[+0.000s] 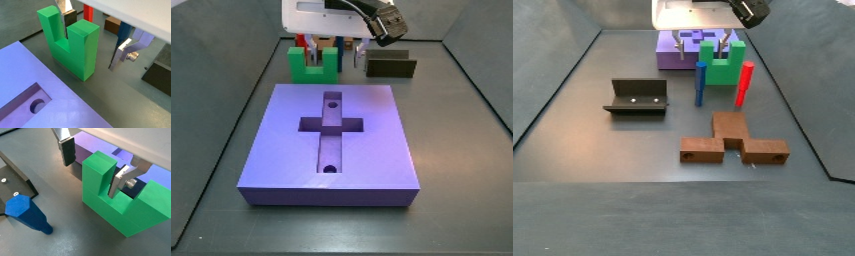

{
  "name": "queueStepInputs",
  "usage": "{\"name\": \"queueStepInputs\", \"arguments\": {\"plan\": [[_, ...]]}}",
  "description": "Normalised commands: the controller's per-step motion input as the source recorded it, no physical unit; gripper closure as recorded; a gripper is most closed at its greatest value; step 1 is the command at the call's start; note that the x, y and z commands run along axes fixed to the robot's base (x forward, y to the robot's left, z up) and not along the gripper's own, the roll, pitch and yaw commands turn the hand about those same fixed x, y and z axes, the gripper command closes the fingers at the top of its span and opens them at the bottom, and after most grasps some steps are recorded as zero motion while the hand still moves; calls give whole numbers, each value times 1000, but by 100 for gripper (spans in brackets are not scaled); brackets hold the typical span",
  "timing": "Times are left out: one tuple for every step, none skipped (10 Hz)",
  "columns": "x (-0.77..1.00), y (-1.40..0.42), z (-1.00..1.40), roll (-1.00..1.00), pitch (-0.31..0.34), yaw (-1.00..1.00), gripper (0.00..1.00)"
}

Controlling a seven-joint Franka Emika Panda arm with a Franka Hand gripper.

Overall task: Pick up the green object. Move up. Move to above the board. Insert the green object.
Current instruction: Pick up the green object.

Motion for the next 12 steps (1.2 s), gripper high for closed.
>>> {"name": "queueStepInputs", "arguments": {"plan": [[0,0,-17,-13,0,0,0],[0,-11,-63,0,0,0,0],[0,-31,-100,0,0,0,0],[0,0,-23,0,0,0,0],[0,0,0,0,0,0,0],[0,0,0,0,0,0,100],[0,0,0,0,0,0,100],[0,0,0,0,0,0,100],[0,0,0,0,0,0,100],[0,0,0,0,0,0,100],[0,0,0,0,0,0,100],[0,0,0,0,0,0,100]]}}
